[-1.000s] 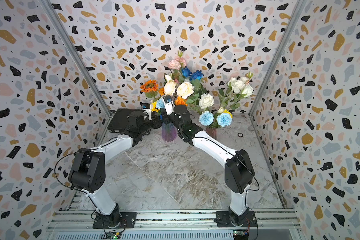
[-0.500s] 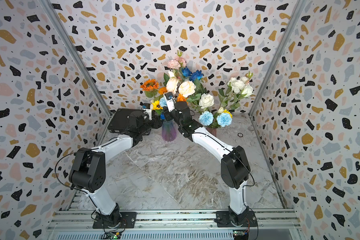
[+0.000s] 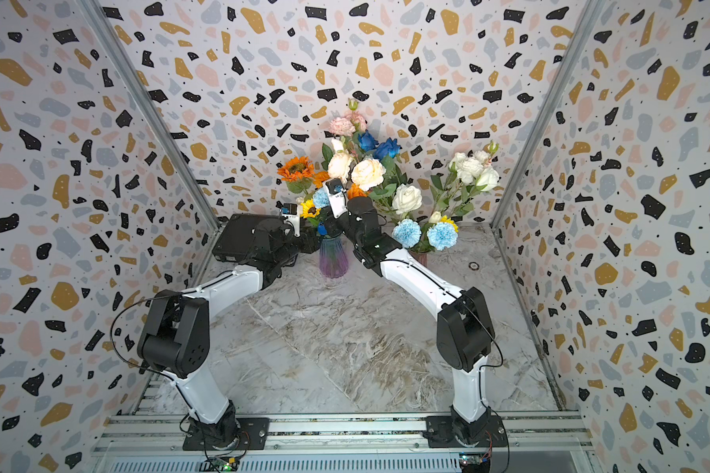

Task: Pick out blue flowers from the vase
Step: Pick up the flower from the vase.

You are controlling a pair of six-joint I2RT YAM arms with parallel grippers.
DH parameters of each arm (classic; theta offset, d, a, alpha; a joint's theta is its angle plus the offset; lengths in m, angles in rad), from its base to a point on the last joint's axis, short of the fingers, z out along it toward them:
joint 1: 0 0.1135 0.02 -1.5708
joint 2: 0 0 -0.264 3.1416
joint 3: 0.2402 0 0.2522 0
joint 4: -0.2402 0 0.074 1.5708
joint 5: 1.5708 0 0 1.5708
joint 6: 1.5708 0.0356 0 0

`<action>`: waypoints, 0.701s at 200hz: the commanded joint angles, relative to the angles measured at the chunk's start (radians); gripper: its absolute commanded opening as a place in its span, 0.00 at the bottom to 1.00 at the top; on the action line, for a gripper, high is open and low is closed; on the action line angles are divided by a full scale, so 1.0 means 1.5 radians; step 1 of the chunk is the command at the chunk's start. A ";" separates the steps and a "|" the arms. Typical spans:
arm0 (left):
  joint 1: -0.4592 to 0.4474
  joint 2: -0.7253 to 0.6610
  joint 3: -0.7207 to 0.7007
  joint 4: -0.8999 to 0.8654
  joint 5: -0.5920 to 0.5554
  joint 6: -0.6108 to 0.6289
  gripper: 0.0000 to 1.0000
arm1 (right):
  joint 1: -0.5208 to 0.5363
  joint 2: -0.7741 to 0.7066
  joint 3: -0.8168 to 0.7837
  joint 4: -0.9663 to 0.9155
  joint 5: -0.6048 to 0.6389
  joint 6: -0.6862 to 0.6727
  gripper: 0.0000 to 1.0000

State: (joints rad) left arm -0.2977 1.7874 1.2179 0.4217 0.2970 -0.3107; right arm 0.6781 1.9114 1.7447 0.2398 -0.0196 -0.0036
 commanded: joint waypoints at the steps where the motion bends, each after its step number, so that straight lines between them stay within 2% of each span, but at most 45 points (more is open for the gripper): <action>1: -0.002 0.025 -0.004 -0.033 -0.006 0.011 0.62 | 0.000 -0.070 0.030 0.029 -0.023 -0.001 0.29; 140: -0.002 0.025 0.001 -0.038 -0.008 0.005 0.62 | 0.058 -0.154 0.054 -0.010 -0.051 -0.101 0.29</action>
State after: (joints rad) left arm -0.2977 1.7897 1.2201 0.4221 0.2970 -0.3111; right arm 0.7513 1.7454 1.7874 0.2375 -0.0818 -0.1188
